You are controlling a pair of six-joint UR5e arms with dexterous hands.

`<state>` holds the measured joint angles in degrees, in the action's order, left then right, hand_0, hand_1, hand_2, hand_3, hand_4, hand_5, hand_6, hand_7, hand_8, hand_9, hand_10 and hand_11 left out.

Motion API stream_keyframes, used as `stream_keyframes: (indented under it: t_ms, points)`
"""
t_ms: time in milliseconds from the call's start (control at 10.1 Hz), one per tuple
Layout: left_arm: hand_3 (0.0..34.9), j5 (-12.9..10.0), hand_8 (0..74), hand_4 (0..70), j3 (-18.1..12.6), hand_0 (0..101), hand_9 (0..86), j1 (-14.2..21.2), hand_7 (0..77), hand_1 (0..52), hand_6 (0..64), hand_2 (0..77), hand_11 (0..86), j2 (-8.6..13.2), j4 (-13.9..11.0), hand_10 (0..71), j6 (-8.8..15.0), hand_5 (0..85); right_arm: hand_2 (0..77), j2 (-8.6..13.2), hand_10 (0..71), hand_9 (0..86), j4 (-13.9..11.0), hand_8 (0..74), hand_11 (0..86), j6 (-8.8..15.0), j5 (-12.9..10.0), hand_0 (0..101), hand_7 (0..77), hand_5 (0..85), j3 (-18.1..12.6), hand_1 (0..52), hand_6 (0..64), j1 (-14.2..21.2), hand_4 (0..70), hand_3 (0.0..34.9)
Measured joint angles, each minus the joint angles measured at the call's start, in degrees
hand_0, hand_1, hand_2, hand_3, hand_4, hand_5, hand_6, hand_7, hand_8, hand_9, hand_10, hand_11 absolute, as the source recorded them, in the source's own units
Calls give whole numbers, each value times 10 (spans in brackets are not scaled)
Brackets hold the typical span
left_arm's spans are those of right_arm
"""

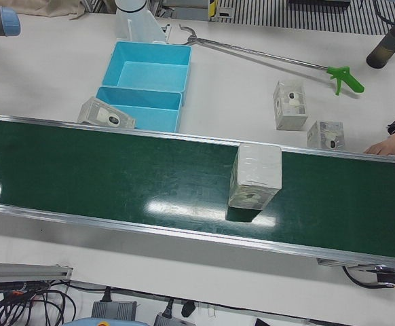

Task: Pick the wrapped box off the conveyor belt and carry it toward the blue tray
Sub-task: 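Move the right hand along the belt toward the oncoming box, then hold the right hand open over the belt as the wrapped box approaches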

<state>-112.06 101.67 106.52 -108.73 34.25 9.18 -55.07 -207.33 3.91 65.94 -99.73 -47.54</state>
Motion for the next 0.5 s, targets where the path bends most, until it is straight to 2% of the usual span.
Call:
stream_keyframes:
  t_ms: [99,199,497]
  points:
    - [0,0,5,0,0,0,0,0,0,0,5,11,5,0,0,0,0,11,65,1,0,49,-2,16,5,3,0,479,71,267,2,131,65,3,115,3]
    - [0,0,5,0,0,0,0,0,0,0,5,11,5,0,0,5,0,11,93,3,0,49,-2,16,5,8,0,479,71,267,3,164,65,8,115,2]
    - [0,0,5,0,0,0,5,0,0,0,5,11,5,0,0,5,0,11,98,0,0,49,25,16,5,22,-1,479,71,262,4,147,65,15,115,3]
